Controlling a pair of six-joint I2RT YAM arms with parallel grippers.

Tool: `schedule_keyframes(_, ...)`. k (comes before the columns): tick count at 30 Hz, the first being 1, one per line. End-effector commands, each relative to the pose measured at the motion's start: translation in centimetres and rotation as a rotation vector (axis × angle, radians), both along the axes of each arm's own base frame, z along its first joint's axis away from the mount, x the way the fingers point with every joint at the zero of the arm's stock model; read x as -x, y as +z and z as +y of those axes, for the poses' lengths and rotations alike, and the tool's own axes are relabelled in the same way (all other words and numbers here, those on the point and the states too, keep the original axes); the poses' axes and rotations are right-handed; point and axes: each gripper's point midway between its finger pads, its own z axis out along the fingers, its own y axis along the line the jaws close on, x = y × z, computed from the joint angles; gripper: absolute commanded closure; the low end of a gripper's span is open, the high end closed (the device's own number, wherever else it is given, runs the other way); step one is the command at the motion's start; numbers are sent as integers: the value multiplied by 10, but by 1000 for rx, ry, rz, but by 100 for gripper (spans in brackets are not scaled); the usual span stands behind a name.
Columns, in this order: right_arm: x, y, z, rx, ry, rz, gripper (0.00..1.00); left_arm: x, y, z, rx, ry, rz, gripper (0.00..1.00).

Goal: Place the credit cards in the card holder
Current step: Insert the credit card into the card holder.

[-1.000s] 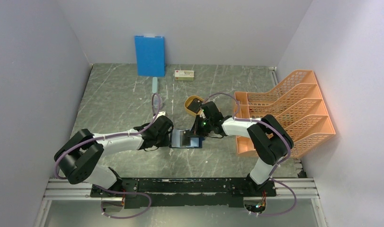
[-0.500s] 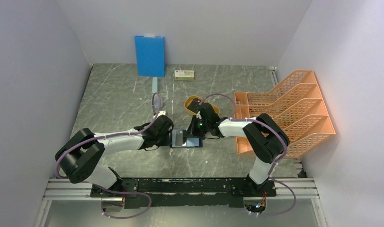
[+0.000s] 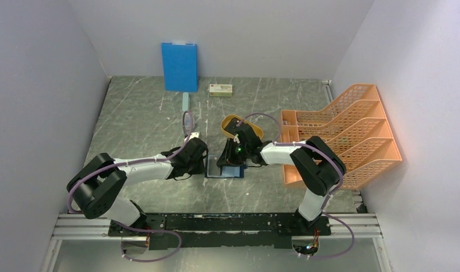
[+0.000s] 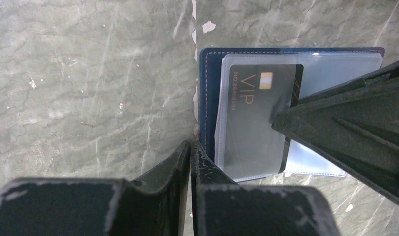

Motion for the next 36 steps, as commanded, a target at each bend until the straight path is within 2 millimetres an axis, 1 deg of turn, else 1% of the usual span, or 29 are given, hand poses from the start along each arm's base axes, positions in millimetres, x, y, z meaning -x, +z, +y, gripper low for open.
schedule_keyframes(1, 10, -4, -6, 40, 1, 22, 66, 23, -28, 17, -77, -24, 97, 88)
schedule_keyframes(7, 10, 0, -5, 30, -3, 18, 59, 22, -27, 14, -67, -29, 94, 88)
schedule_keyframes(9, 10, 1, -3, 23, 2, 19, 58, 22, -27, 13, -61, -33, 95, 88)
schedule_keyframes(21, 16, 5, 15, -38, 29, 55, 60, 22, -25, 0, -5, -63, 96, 89)
schedule_keyframes(26, 19, 8, 22, -44, 45, 55, 61, 22, -23, 1, -7, -60, 92, 90)
schedule_keyframes(32, 21, 13, 22, -27, 60, 33, 59, 21, -14, 8, -12, -39, 65, 89)
schedule_keyframes(36, 18, 18, 15, 18, 38, -1, 56, 22, -11, 14, -23, -23, 57, 88)
